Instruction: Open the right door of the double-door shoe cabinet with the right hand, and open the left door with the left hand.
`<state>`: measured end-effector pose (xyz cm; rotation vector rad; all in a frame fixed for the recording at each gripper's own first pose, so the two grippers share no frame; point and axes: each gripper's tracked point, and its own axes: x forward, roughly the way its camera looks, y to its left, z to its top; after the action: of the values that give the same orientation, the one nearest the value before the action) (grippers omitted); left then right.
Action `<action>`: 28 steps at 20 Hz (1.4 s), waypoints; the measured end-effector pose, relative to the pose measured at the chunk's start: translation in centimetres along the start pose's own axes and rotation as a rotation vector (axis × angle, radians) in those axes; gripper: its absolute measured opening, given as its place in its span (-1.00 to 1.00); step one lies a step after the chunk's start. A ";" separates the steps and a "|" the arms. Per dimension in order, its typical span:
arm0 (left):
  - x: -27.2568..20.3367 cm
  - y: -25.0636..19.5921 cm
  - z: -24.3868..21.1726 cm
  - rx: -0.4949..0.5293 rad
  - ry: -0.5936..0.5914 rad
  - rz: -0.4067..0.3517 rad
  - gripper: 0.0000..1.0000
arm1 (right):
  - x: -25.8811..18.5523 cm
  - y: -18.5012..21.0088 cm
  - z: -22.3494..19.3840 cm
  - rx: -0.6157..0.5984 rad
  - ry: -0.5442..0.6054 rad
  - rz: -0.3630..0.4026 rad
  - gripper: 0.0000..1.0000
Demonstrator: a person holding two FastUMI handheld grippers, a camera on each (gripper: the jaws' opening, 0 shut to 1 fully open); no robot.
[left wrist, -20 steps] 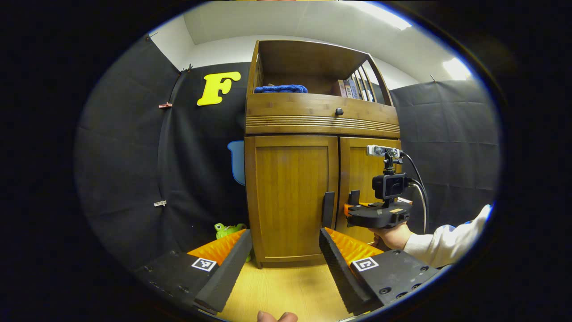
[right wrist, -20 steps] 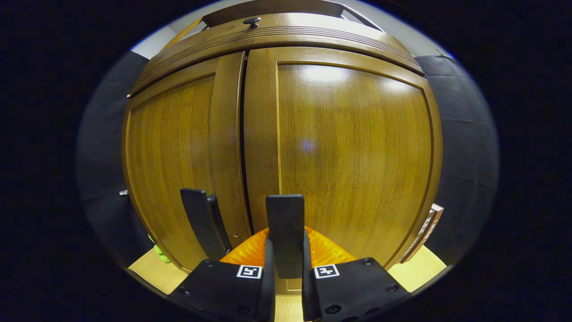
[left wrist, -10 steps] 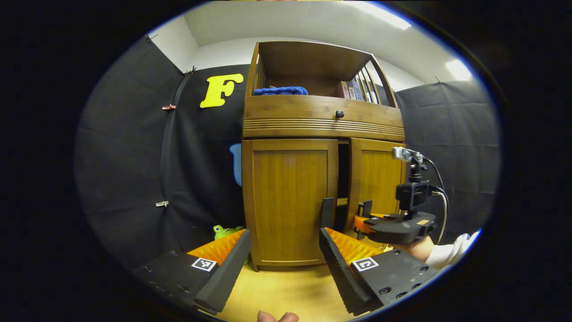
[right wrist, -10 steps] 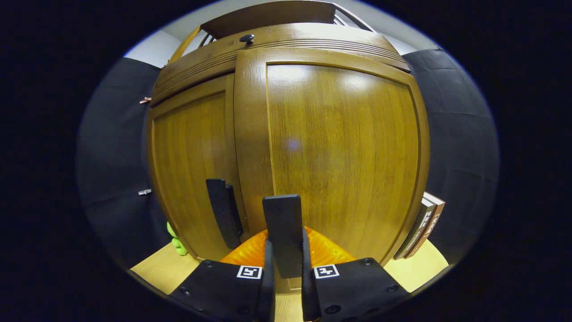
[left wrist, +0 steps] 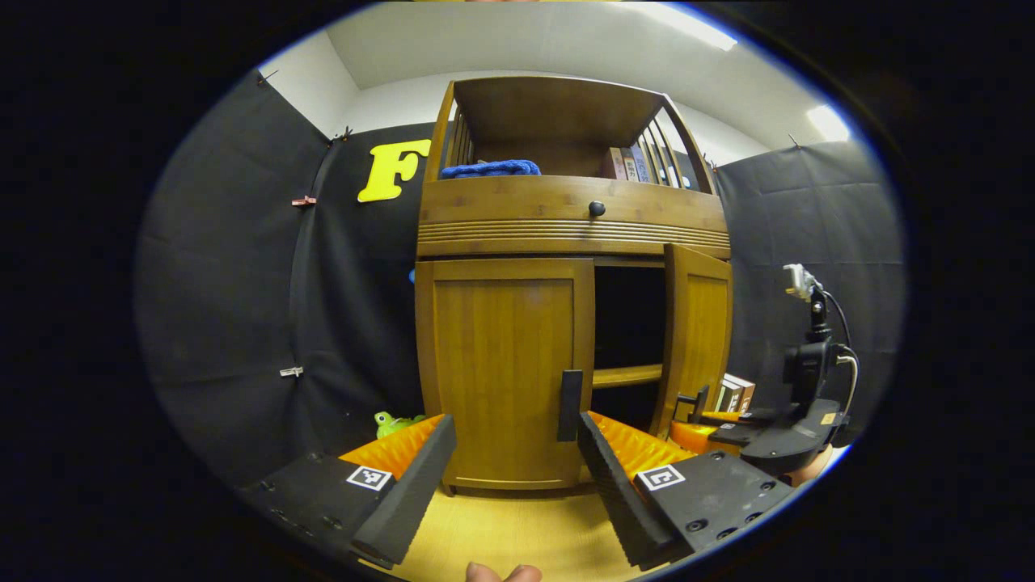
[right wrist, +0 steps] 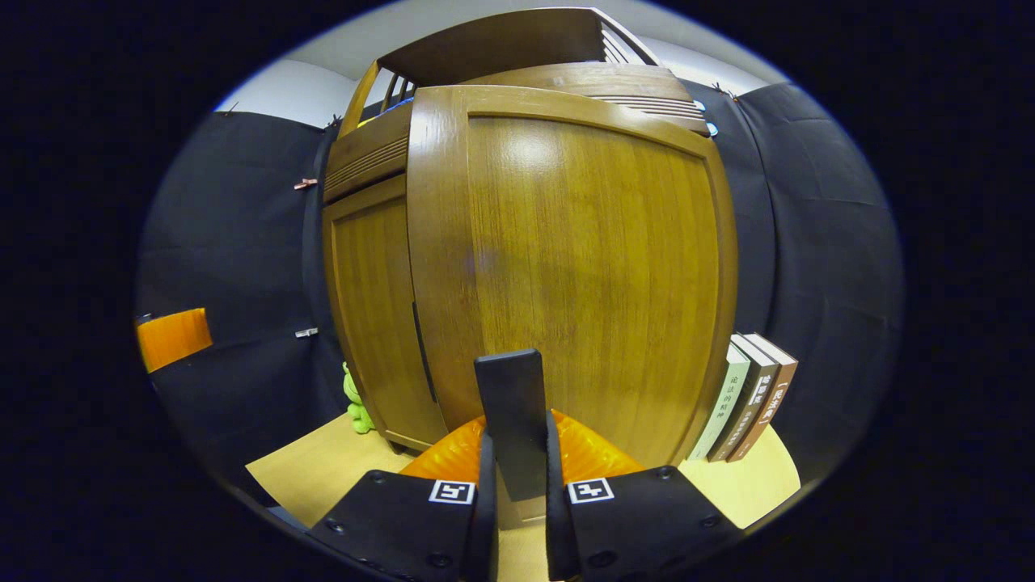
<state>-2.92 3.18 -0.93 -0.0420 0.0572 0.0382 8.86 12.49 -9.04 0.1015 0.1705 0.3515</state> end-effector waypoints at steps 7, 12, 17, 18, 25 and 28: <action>1.8 -3.0 -0.2 0.011 0.001 -0.047 0.89 | -4.0 -2.3 -0.2 0.028 0.004 -0.019 -0.46; 2.5 -5.7 -0.1 -0.009 -0.003 -0.099 0.84 | -6.8 -4.7 -0.3 0.028 0.005 -0.051 -0.46; 2.5 -7.2 0.1 -0.001 -0.009 -0.132 0.89 | -9.5 -8.3 -0.3 0.065 0.007 -0.113 -0.47; 2.4 -7.4 0.0 -0.002 -0.009 -0.138 0.89 | -10.0 -9.2 -0.3 0.066 0.007 -0.130 -0.48; 1.9 -8.9 0.0 -0.005 -0.008 -0.179 0.89 | -13.6 -15.6 0.4 0.039 0.015 -0.273 -0.63; 1.8 -9.5 0.2 -0.010 -0.010 -0.195 0.84 | -15.4 -17.9 1.1 0.040 0.012 -0.325 -0.75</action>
<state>-0.77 -6.21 -0.48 -0.0570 0.0431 -0.1558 0.74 -9.66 -7.98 0.1092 0.2021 0.0248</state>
